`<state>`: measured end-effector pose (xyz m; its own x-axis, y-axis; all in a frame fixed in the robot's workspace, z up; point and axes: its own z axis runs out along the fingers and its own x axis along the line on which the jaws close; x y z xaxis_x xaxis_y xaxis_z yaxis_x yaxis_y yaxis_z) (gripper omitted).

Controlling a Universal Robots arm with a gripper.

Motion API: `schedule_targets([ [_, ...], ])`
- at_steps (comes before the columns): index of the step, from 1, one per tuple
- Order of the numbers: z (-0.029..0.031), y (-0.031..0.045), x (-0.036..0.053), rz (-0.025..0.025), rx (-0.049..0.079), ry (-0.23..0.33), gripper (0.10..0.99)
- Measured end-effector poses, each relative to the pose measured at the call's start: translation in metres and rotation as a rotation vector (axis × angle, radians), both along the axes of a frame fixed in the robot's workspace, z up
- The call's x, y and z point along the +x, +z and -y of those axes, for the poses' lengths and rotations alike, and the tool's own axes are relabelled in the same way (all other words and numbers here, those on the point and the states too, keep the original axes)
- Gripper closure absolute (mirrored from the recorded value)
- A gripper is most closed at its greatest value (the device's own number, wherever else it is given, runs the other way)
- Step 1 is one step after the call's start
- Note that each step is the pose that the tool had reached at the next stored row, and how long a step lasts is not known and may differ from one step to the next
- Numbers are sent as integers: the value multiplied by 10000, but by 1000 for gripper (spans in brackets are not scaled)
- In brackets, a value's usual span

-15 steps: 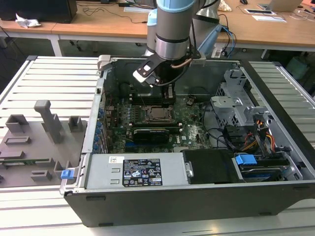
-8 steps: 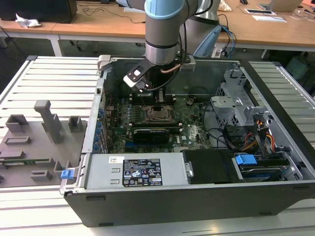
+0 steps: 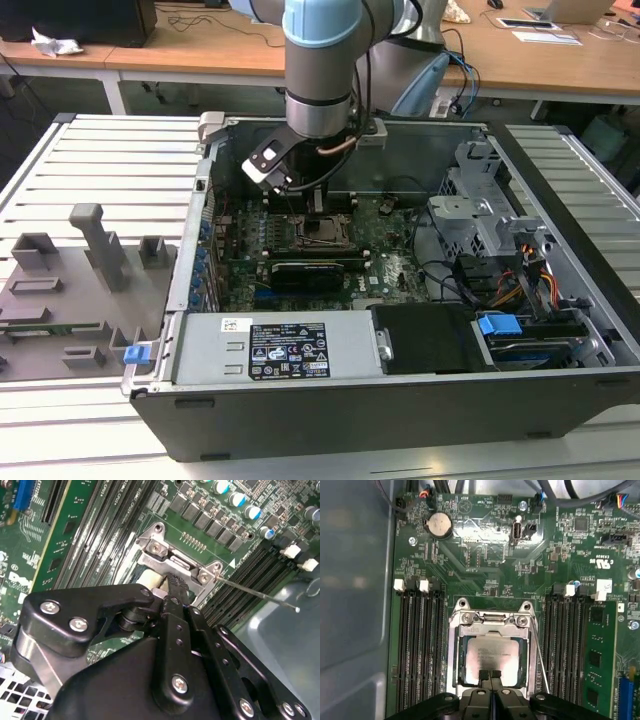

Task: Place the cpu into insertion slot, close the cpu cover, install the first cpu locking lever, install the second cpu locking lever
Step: 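Close the cpu cover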

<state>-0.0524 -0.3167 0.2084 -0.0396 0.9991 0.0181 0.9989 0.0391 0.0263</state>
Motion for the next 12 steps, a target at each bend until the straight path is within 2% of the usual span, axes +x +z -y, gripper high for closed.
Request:
schedule_targets([
  [3,1,-23,-4,-2,-3,6,980],
  [8,-1,19,1,-1,2,5,980],
  [12,0,21,95,-18,-1,5,980],
])
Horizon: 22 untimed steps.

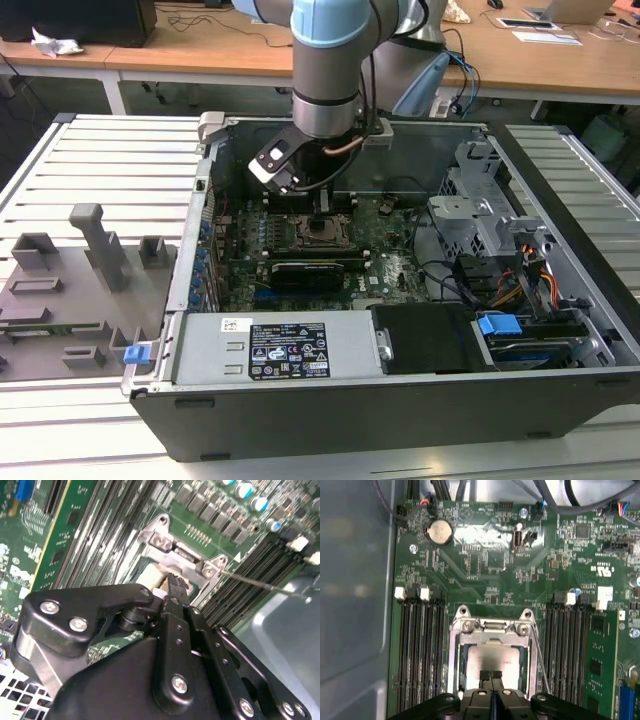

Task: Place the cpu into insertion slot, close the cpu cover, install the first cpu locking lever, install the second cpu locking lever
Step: 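Close the cpu cover, then install the first cpu locking lever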

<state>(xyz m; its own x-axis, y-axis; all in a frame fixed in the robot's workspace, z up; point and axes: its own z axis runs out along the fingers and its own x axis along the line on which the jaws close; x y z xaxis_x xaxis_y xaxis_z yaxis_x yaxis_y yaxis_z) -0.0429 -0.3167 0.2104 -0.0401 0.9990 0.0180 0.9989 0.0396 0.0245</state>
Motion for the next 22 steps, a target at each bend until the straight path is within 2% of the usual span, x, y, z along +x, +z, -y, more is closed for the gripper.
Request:
schedule_targets([
  [7,0,-1,82,-1,1,0,980],
  [22,0,41,88,-1,1,0,980],
])
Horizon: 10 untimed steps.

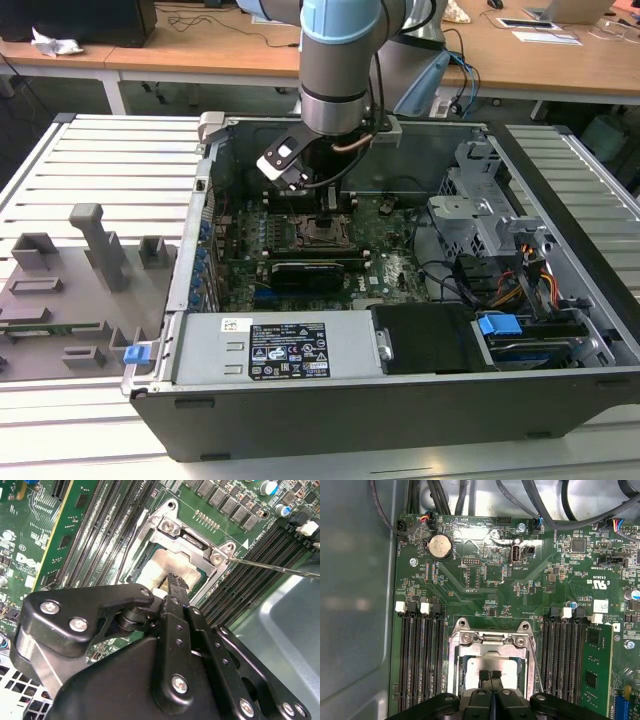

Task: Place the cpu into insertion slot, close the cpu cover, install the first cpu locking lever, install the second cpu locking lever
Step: 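Install the first cpu locking lever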

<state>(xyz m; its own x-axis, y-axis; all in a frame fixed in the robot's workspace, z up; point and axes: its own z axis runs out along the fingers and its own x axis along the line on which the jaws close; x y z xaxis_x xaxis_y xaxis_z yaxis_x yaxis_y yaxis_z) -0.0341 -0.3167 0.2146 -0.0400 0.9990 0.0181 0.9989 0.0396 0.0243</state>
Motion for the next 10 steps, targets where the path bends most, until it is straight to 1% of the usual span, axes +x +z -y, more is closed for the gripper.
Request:
schedule_targets([
  [6,1,7,0,-3,-4,0,980],
  [9,0,45,0,-1,0,0,980],
  [10,0,70,0,0,0,0,980],
])
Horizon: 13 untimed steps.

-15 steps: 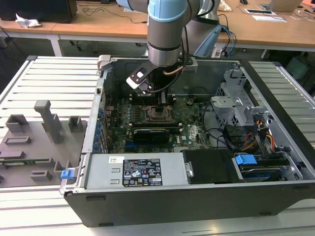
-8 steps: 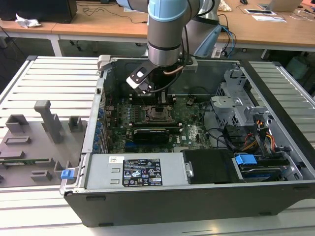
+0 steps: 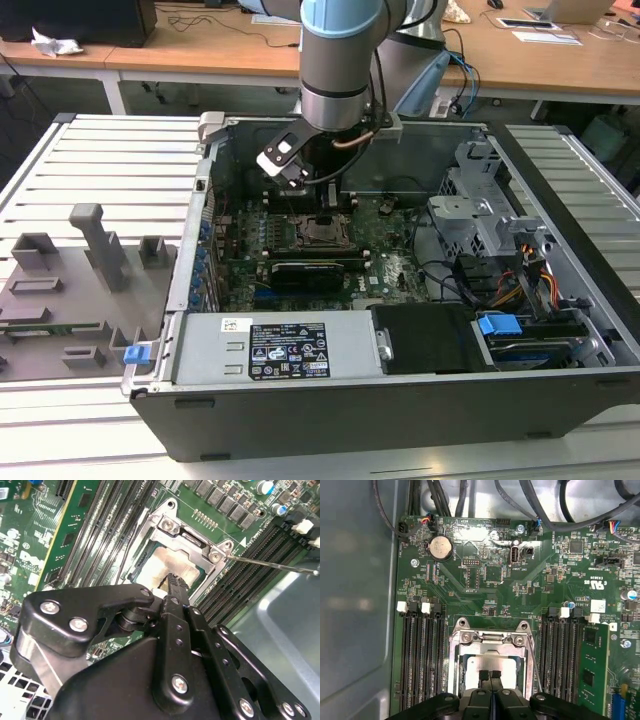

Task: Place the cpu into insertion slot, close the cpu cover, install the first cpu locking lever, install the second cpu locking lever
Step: 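Install the first cpu locking lever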

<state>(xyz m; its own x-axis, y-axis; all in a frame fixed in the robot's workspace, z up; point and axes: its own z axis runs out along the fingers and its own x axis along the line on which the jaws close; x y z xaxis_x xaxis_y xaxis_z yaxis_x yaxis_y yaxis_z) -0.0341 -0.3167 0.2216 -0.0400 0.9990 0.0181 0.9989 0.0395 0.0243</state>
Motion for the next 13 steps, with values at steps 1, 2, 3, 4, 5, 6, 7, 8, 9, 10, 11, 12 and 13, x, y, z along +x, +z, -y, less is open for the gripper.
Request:
schedule_targets([
  [1,0,17,0,0,-1,0,980],
  [2,0,42,0,0,0,0,980],
  [3,0,77,0,0,0,0,980],
  [4,0,104,0,0,0,1,980],
  [5,0,145,0,-1,0,0,980],
  [6,0,192,0,0,0,0,980],
  [7,0,235,0,0,-1,0,980],
  [8,0,265,0,-1,-1,1,980],
  [9,0,295,0,0,-1,1,980],
  [10,0,333,0,0,0,1,980],
  [11,0,356,0,0,0,0,980],
  [12,0,374,0,0,0,0,980],
  [13,0,415,0,0,-1,0,980],
])
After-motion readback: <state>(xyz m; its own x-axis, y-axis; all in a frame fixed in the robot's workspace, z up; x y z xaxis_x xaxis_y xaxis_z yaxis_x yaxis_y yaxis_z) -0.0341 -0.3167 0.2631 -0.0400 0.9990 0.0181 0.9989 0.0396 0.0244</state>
